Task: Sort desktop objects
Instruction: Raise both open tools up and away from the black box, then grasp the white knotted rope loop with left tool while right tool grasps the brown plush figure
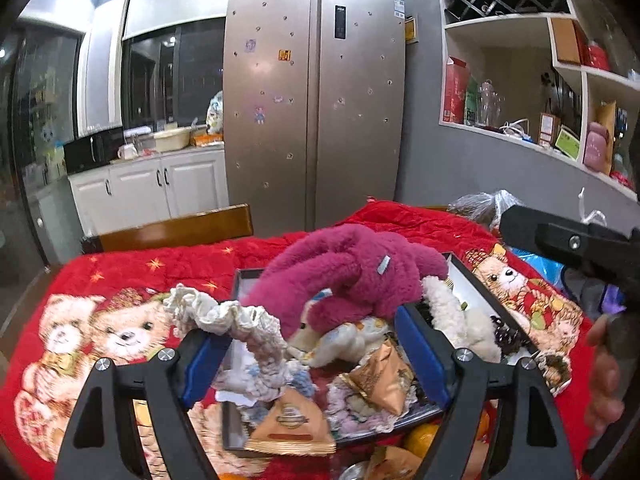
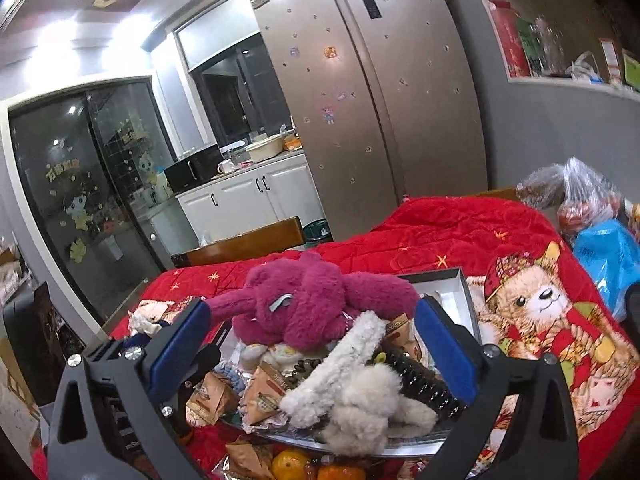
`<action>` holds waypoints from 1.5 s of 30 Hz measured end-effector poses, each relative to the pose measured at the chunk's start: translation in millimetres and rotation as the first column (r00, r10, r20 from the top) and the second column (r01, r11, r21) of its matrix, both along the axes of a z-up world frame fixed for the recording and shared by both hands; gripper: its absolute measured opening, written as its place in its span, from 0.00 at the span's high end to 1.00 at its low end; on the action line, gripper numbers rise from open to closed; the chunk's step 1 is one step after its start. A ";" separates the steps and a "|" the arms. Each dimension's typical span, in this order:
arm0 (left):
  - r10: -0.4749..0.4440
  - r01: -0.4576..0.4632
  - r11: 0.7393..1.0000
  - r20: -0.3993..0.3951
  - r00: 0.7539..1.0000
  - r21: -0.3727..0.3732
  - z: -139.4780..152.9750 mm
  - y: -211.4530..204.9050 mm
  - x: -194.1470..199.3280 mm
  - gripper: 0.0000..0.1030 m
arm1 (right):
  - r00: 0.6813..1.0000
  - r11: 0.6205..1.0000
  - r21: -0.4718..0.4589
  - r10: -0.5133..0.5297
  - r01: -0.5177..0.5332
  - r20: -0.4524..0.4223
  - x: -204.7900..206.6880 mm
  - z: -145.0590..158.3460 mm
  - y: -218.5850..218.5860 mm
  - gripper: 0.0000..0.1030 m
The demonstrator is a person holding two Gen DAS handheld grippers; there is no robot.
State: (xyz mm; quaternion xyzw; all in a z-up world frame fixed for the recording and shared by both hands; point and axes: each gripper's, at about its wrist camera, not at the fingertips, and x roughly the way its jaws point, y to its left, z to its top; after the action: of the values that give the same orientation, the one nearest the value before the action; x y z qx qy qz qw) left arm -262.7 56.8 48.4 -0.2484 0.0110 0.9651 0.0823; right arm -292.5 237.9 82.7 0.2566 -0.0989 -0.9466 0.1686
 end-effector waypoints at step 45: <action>0.095 -0.092 0.995 0.194 0.976 -0.027 -73.1 -66.9 73.2 0.16 | 0.979 1.000 0.019 -0.023 0.019 0.201 93.6 -100.3 -10.0 0.00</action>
State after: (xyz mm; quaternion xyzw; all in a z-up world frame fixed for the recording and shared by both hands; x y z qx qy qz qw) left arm -189.5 -10.1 -24.7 -0.3429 -0.0004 0.9387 0.0352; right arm -198.9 227.9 -17.6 0.3513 -0.1099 -0.9183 0.1455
